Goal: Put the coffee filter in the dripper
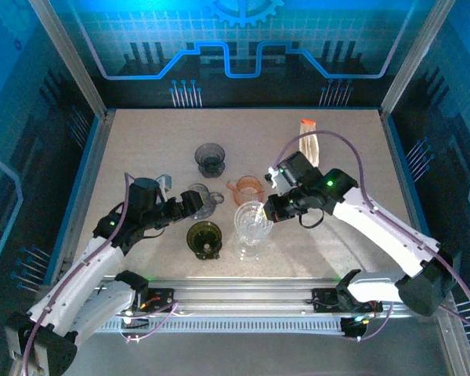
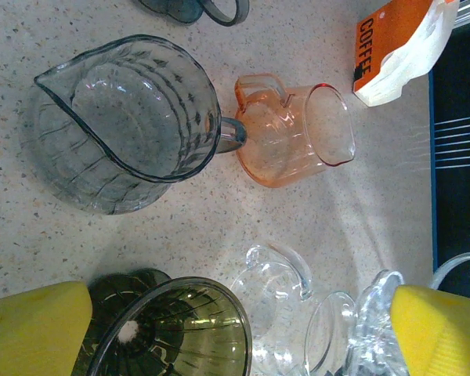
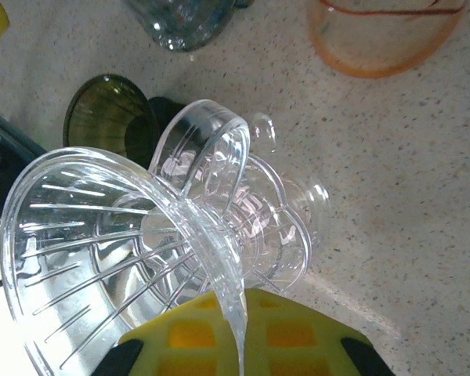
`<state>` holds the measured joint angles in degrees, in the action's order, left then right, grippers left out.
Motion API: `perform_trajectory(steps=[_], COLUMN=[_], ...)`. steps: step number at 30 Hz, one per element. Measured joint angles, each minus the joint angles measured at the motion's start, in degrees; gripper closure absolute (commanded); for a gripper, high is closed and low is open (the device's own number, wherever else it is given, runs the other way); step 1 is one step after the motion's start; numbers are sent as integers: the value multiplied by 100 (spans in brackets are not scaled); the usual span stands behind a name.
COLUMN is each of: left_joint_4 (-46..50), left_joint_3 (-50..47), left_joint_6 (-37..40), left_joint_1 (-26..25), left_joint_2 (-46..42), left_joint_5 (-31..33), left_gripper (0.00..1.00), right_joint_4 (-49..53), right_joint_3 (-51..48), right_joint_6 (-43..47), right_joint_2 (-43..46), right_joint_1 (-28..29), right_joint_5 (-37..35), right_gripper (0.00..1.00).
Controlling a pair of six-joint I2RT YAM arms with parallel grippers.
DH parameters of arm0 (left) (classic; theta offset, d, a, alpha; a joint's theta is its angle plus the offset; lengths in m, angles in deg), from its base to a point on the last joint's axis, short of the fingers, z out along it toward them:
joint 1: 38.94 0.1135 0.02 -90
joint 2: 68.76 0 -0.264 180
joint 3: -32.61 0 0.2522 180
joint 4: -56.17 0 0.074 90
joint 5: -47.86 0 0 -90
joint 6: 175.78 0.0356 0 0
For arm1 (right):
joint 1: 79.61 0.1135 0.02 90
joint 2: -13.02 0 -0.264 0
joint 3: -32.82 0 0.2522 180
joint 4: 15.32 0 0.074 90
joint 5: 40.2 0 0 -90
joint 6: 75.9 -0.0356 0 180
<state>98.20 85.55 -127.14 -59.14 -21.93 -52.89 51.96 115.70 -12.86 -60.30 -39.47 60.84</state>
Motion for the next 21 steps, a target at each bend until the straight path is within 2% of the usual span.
perform_trajectory(steps=[21], left_joint_4=[-2], left_joint_3=[-2], left_joint_6=[-2], left_joint_1=[0], left_joint_2=[-72], left_joint_5=[2], left_gripper=[1], right_joint_4=[-133], right_joint_3=[-186], right_joint_6=[-153], right_joint_2=[-133], right_joint_1=[186], right_joint_5=[103], right_gripper=[100])
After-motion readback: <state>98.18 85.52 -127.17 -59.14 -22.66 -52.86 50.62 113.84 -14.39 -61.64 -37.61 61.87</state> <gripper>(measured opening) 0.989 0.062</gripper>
